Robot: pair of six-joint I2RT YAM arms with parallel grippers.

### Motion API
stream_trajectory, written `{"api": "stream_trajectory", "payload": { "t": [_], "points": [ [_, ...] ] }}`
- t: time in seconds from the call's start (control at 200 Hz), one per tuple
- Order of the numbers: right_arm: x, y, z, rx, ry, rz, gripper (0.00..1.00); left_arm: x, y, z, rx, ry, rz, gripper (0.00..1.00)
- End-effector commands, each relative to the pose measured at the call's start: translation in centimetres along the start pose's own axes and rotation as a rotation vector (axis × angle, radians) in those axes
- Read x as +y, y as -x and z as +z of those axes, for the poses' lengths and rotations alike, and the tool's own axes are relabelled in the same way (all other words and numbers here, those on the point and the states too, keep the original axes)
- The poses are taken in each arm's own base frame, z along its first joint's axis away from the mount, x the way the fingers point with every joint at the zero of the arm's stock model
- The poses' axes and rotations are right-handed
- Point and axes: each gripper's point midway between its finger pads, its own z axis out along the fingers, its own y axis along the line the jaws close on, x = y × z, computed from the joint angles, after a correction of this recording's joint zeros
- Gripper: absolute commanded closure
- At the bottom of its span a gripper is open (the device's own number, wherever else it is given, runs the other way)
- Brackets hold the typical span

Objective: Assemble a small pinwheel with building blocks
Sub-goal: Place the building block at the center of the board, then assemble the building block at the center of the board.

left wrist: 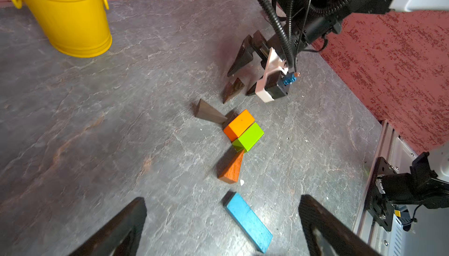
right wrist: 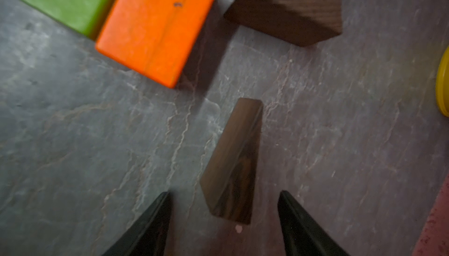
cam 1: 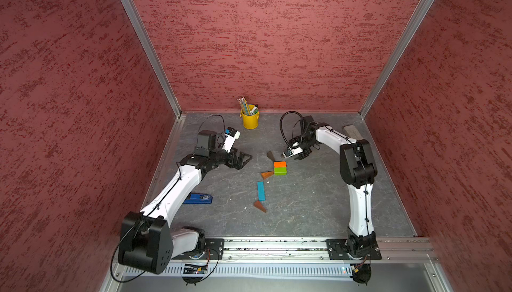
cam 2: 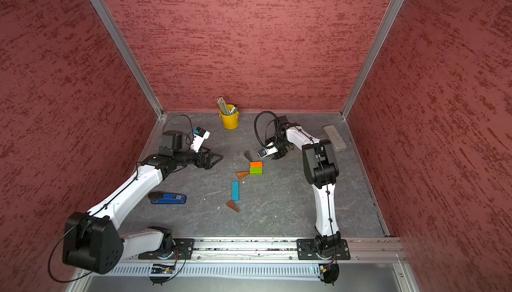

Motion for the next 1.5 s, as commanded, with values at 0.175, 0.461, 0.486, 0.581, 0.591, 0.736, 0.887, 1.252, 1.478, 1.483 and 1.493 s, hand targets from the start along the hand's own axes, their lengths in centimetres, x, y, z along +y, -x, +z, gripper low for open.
{"api": "stream_trajectory", "payload": {
  "t": [0.175, 0.461, 0.486, 0.581, 0.591, 0.736, 0.887, 1.252, 1.478, 1.483, 1.493],
  "points": [
    [-6.5, 1.3, -12.5, -0.069, -0.629, 0.463, 0.27, 0.3, 7.7, 8.8, -0.035, -0.088, 0.123, 0.16],
    [-3.0, 0.6, -18.2, -0.337, -0.915, 1.458, 0.51, -1.0, 7.7, 19.0, 0.197, -0.187, -0.038, 0.63],
    [-2.3, 0.6, -17.4, -0.332, -0.879, 1.525, 0.5, -1.0, 7.1, 19.6, 0.22, -0.163, -0.02, 0.63],
    [0.0, 1.2, -15.0, -0.371, -0.772, 1.712, 0.47, -0.9, 5.3, 21.1, 0.31, -0.101, -0.016, 0.65],
    [0.3, 1.3, -14.7, -0.375, -0.762, 1.728, 0.47, -0.9, 5.2, 21.2, 0.319, -0.096, -0.02, 0.66],
    [2.4, 2.4, -10.9, -0.388, -0.624, 1.89, 0.48, -0.3, 2.8, 22.4, 0.423, -0.022, 0.011, 0.75],
    [3.1, 2.1, -6.8, -0.26, -0.538, 1.948, 0.49, 0.1, 1.7, 23.1, 0.462, 0.02, 0.067, 0.77],
    [2.3, 1.3, -3.0, -0.144, -0.514, 2.017, 0.46, 0.4, -0.4, 24.5, 0.532, 0.08, 0.201, 0.78],
    [2.9, 0.8, -1.9, -0.087, -0.503, 2.031, 0.45, -0.7, -0.7, 24.9, 0.529, 0.033, 0.203, 0.78],
    [2.9, 0.8, -1.9, -0.085, -0.502, 2.03, 0.45, -0.7, -0.7, 24.9, 0.53, 0.033, 0.203, 0.78],
    [2.8, 0.8, -1.9, -0.086, -0.503, 2.03, 0.45, -0.7, -0.7, 25.0, 0.53, 0.033, 0.204, 0.78]
  ]
}}
